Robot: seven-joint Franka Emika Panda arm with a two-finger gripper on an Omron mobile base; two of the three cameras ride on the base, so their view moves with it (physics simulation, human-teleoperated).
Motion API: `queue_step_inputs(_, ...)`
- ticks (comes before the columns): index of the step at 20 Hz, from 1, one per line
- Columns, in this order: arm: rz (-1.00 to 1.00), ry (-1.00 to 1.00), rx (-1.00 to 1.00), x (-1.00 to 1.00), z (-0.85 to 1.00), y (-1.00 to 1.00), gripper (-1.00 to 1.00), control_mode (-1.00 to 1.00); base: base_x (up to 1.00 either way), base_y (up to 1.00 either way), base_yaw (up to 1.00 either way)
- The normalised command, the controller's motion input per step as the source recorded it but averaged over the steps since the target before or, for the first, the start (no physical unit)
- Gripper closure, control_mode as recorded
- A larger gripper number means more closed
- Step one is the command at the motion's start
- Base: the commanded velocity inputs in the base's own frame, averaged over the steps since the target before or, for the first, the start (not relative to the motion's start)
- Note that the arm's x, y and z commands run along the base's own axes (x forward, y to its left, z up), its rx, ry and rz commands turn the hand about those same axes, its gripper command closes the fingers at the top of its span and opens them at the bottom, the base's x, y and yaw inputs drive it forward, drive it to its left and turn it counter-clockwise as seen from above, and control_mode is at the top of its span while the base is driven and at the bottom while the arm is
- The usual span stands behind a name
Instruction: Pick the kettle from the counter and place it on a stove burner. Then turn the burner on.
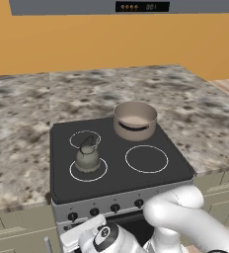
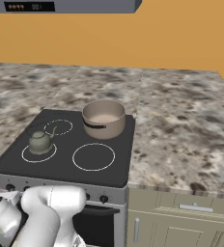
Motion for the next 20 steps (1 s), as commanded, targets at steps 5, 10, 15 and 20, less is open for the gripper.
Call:
queue_step_inputs(5,-0.05,0.03,0.0,0.4,-0.23,0.0,-1.0,-1.0,0.0,0.0,0.0)
queue_step_inputs(10,-0.01,0.0,0.0,0.5,-0.21,0.12,-1.0,-1.0,0.0,0.0,0.0)
queue_step_inputs(15,0.0,0.04,0.0,0.26,-0.33,0.27,-1.0,-1.0,0.0,0.0,0.0)
queue_step_inputs(20,0.0,0.09,0.0,0.09,-0.48,0.26,-1.0,-1.0,0.0,0.0,0.0)
